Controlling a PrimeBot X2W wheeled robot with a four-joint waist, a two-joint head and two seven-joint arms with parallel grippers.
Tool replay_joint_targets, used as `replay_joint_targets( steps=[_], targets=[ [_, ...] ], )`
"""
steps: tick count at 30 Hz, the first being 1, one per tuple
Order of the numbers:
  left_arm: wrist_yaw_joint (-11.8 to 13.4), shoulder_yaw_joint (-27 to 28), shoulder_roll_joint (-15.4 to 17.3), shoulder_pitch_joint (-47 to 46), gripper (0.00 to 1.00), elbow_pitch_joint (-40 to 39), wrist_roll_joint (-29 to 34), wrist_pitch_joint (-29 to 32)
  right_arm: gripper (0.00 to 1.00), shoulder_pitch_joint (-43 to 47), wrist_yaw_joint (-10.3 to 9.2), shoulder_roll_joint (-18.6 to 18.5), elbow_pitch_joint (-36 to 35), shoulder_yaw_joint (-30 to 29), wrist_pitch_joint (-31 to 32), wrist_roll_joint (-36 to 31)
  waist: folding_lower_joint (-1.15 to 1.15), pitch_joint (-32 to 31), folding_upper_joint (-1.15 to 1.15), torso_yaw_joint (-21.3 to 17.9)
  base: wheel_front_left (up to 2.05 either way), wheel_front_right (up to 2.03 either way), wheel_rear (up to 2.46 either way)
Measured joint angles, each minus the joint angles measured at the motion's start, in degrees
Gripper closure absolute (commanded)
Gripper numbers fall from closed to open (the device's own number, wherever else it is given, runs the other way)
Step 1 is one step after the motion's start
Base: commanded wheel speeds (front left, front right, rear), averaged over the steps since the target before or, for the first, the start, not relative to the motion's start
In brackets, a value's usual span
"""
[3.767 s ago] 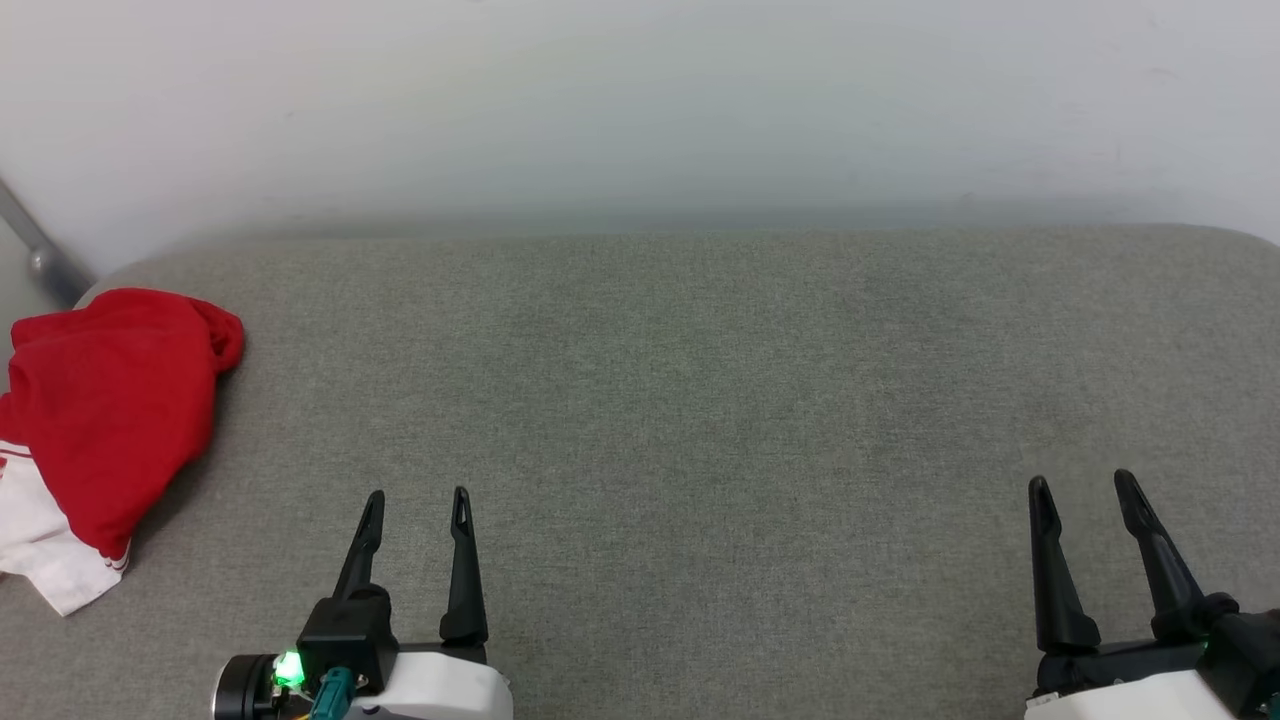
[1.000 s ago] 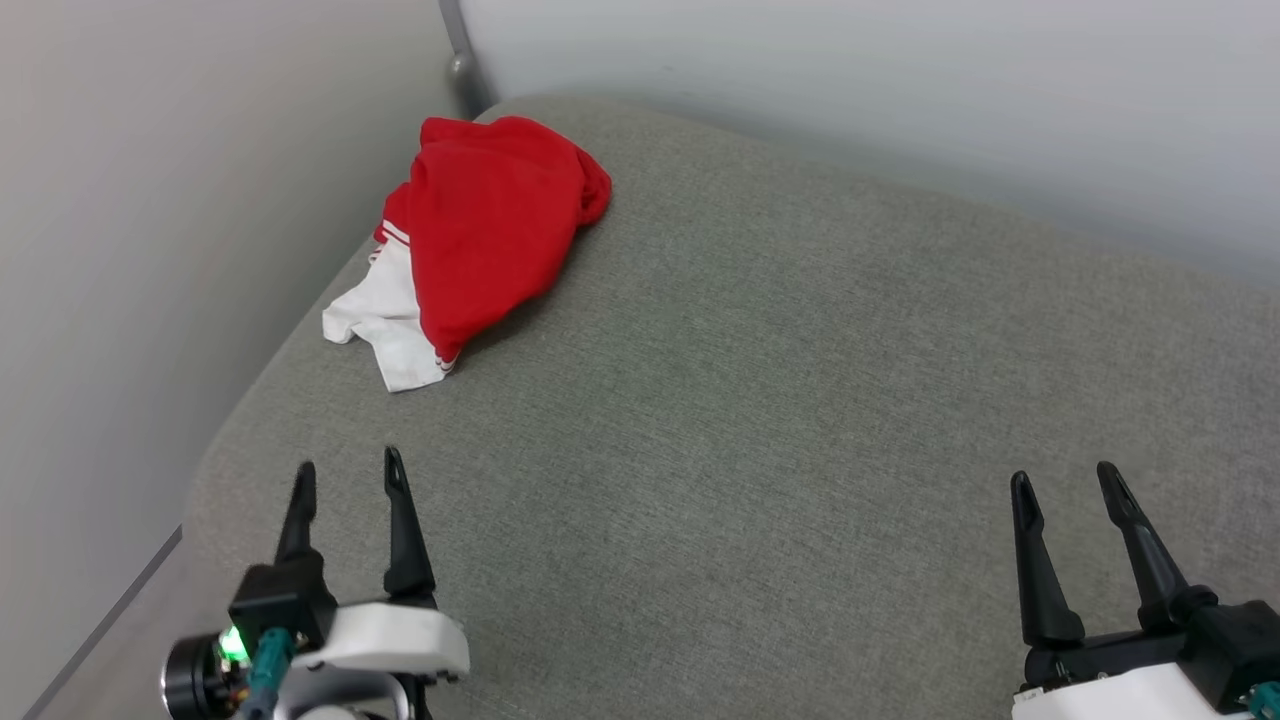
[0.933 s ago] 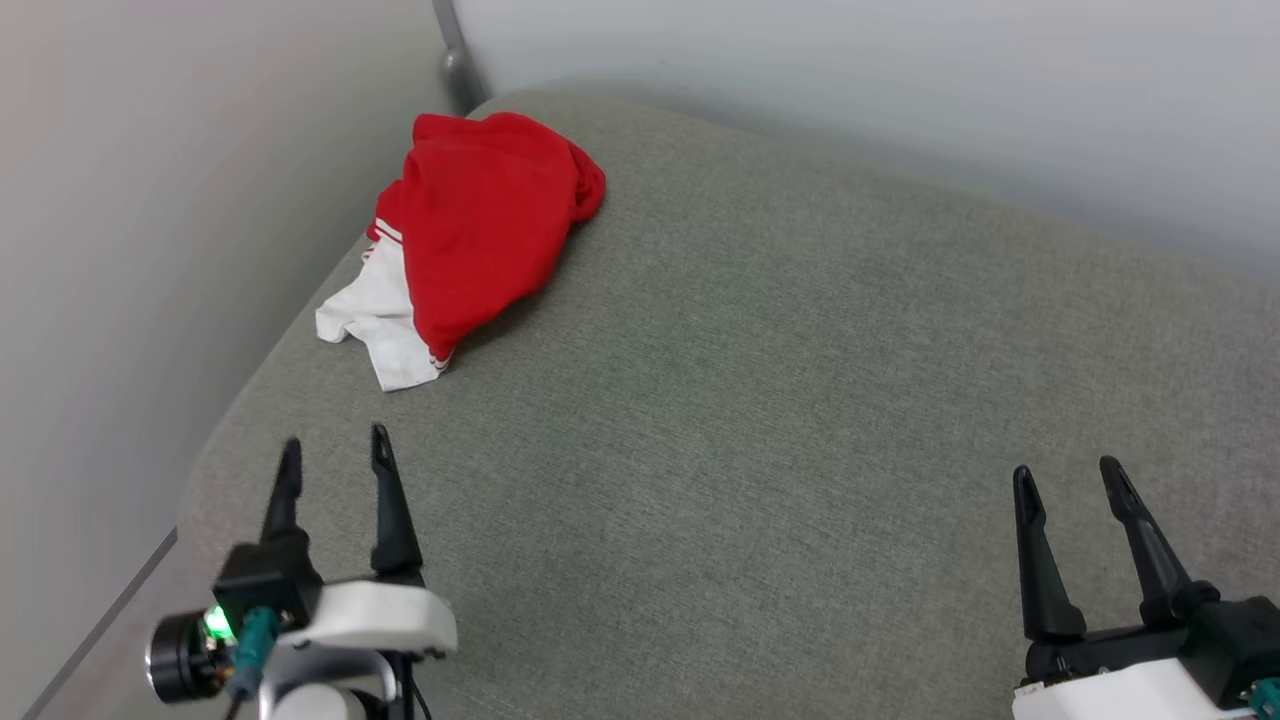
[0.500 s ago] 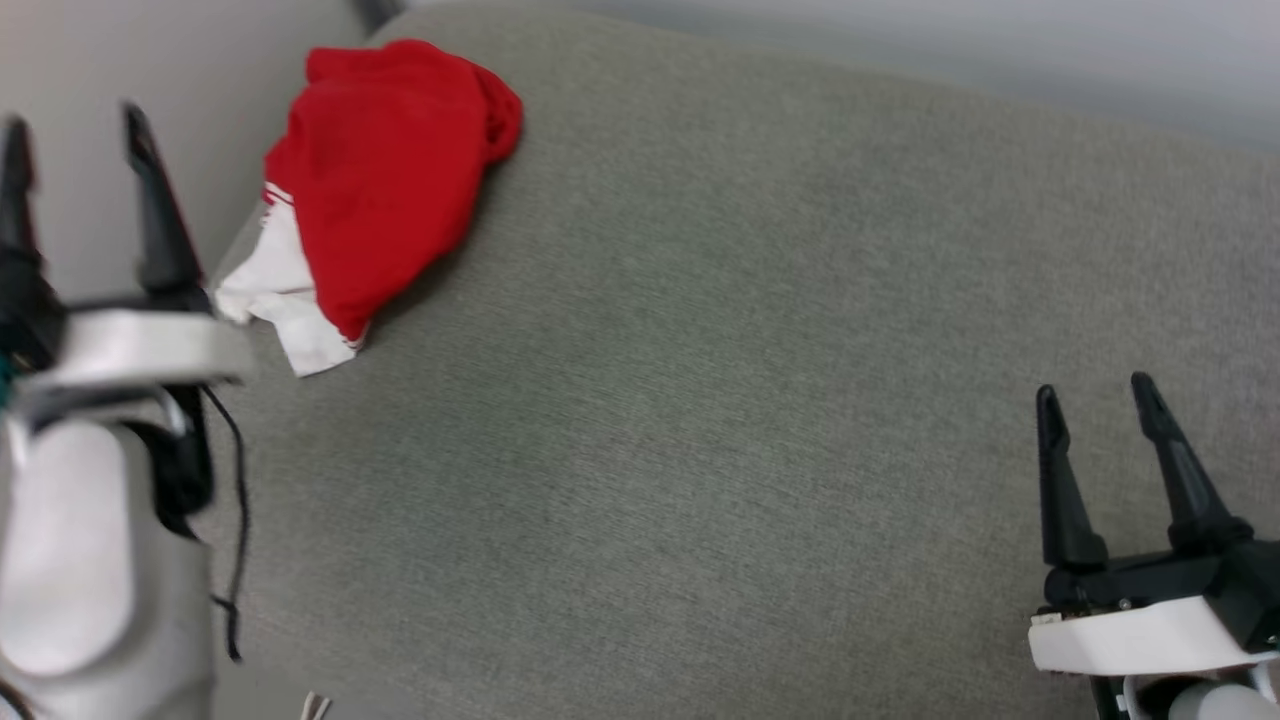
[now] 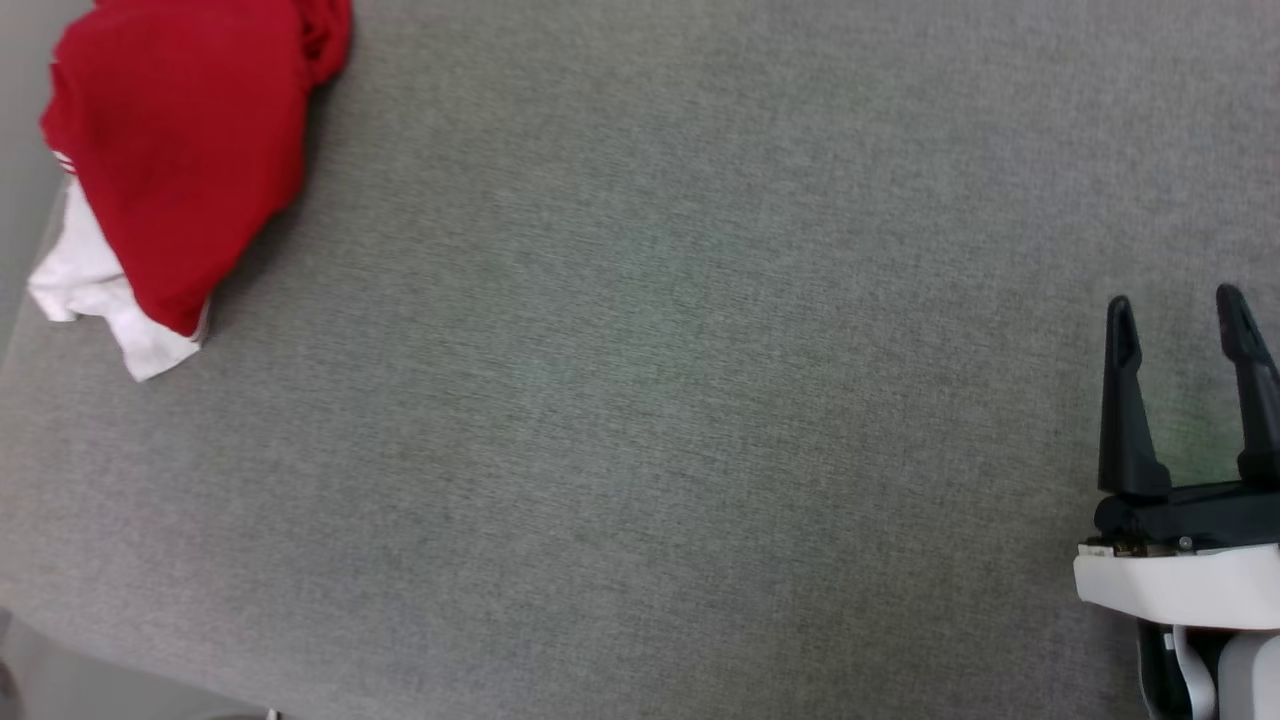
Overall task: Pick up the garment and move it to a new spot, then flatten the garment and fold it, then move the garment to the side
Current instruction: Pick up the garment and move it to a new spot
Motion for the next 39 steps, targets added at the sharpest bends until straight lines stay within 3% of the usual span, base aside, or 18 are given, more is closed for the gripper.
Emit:
replay_joint_targets(
  steps=[6, 15, 23, 31, 32, 33, 34, 39],
  targets=[
    [-2.7, -4.1, 5.5, -5.7, 0.00, 5.3, -5.4, 17.5, 0.00, -1.5, 0.00, 0.0, -2.4, -0.3, 0.0, -0.5, 0.00, 4.4, 0.00, -2.0, 0.00, 0.00, 0.00],
    [-2.9, -17.8, 15.4, -6.1, 0.00, 3.7, -24.7, 40.4, 0.00, -4.0, 0.01, 0.0, -7.1, -0.4, 0.0, -1.6, 0.00, 10.2, 0.00, -3.9, 0.00, 0.00, 0.00],
    [-2.9, -23.9, 20.7, -5.3, 0.00, 4.9, -37.2, 51.5, 0.00, -5.4, 0.01, 0.0, -11.0, -0.1, 0.0, -3.0, 0.00, 14.6, 0.00, -5.6, 0.00, 0.00, 0.00],
    [-2.9, -28.4, 22.0, -6.4, 0.00, 7.9, -40.3, 51.5, 0.00, -6.1, 0.01, 0.0, -13.6, -0.2, 0.0, -3.5, -0.01, 18.1, 0.00, -6.8, 0.00, 0.00, 0.00],
    [-2.9, -28.8, 22.0, -6.7, 0.17, 8.5, -40.8, 51.3, 0.00, -6.2, 0.00, 0.0, -13.7, -0.2, 0.0, -3.5, -0.02, 18.2, 0.00, -6.8, 0.00, 0.00, 0.00],
    [-2.9, -29.2, 22.0, -6.9, 0.85, 8.8, -40.8, 50.8, 0.00, -6.2, 0.01, 0.0, -13.7, -0.2, 0.0, -3.5, -0.02, 18.2, 0.00, -6.8, 0.00, 0.00, 0.00],
    [-2.9, -29.7, 22.0, -7.0, 1.00, 9.2, -41.1, 50.4, 0.00, -6.2, 0.01, 0.0, -13.7, -0.3, 0.0, -3.5, -0.01, 18.1, 0.00, -6.8, 0.00, 0.00, 0.00],
    [-2.8, -33.1, 23.0, -7.2, 1.00, 9.0, -42.3, 48.8, 0.00, -6.0, 0.01, 0.0, -12.2, -0.7, 0.0, -3.3, -0.01, 16.6, 0.00, -6.5, 0.00, 0.00, 0.00]
  ],
)
